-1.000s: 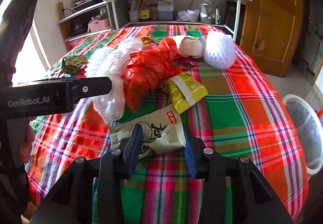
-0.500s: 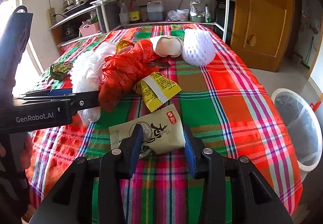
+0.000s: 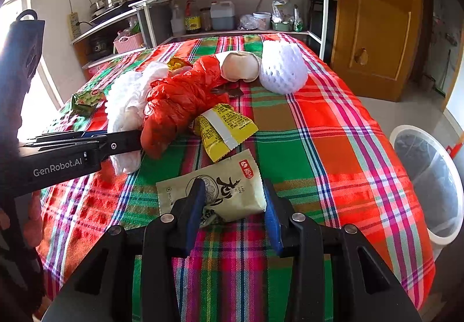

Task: Collect trash
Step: 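Carry the beige packet and white bag in both tools over the white trash bin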

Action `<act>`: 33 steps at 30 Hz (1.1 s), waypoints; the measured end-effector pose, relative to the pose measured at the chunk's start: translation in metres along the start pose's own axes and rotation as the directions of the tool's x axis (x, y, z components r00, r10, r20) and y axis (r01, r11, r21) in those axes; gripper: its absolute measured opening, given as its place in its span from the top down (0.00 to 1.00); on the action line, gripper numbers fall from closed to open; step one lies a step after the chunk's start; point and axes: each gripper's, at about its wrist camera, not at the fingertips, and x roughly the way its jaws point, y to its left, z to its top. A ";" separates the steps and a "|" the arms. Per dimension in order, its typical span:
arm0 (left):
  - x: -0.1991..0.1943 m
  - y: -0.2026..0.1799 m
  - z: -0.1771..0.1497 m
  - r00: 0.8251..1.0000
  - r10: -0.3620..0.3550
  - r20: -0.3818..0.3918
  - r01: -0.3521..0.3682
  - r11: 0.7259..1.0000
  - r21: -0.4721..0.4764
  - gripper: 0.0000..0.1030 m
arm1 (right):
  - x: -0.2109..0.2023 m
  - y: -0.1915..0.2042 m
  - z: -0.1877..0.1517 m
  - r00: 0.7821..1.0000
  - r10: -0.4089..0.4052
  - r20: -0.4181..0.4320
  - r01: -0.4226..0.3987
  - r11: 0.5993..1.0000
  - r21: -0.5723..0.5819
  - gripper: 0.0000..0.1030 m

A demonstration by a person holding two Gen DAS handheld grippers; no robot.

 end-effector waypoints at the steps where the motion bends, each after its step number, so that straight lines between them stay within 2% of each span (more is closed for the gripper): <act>1: -0.001 0.000 0.000 1.000 -0.001 0.001 0.001 1.000 -0.003 0.78 | 0.000 0.000 0.000 1.000 0.000 0.000 0.000 1.000 0.001 0.61; 13: -0.028 -0.002 -0.013 0.999 -0.004 0.037 0.004 1.000 -0.008 0.79 | -0.017 -0.005 -0.003 0.999 0.021 0.036 -0.022 1.000 0.017 0.62; 21: -0.040 -0.008 -0.017 0.999 -0.002 0.051 0.002 1.000 -0.001 0.79 | -0.036 -0.013 -0.003 0.998 0.001 0.065 -0.003 1.000 0.031 0.62; 33: -0.056 -0.046 0.002 0.993 -0.059 0.100 0.052 0.996 0.066 0.79 | -0.073 -0.048 -0.001 0.991 -0.063 0.119 0.052 0.994 0.093 0.62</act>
